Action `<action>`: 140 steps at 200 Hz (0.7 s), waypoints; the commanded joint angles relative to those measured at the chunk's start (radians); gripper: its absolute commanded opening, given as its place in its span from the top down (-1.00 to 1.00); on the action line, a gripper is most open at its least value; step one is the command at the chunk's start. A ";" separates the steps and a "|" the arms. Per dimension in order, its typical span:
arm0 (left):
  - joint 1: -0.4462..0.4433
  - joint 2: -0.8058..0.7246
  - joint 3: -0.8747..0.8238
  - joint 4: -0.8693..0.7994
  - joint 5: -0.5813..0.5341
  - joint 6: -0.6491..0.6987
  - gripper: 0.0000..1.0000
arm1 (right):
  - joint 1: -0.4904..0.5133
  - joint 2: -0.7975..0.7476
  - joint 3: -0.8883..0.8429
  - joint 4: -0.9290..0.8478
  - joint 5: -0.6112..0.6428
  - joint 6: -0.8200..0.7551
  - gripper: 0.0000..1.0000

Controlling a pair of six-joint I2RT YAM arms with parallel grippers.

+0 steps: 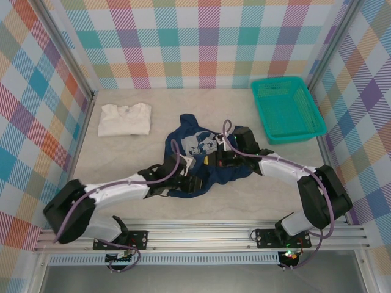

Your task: Fold the inside-out t-shirt

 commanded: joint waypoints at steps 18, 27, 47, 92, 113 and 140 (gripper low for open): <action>0.001 0.116 0.128 0.059 -0.198 0.009 0.05 | -0.021 -0.011 0.037 -0.013 -0.004 0.027 1.00; 0.006 0.151 0.150 0.046 -0.242 0.012 0.05 | -0.025 -0.007 0.037 -0.010 -0.001 0.031 1.00; 0.010 0.231 0.191 0.045 -0.272 0.048 0.05 | -0.031 -0.002 0.035 0.000 0.006 0.041 1.00; 0.011 0.386 0.268 0.054 -0.276 0.104 0.10 | -0.047 0.009 0.034 0.006 0.022 0.046 1.00; 0.010 0.409 0.263 0.075 -0.239 0.094 0.36 | -0.059 0.009 0.029 0.001 0.028 0.038 1.00; 0.011 0.368 0.236 0.079 -0.253 0.098 0.69 | -0.068 0.013 0.029 -0.017 0.039 0.010 1.00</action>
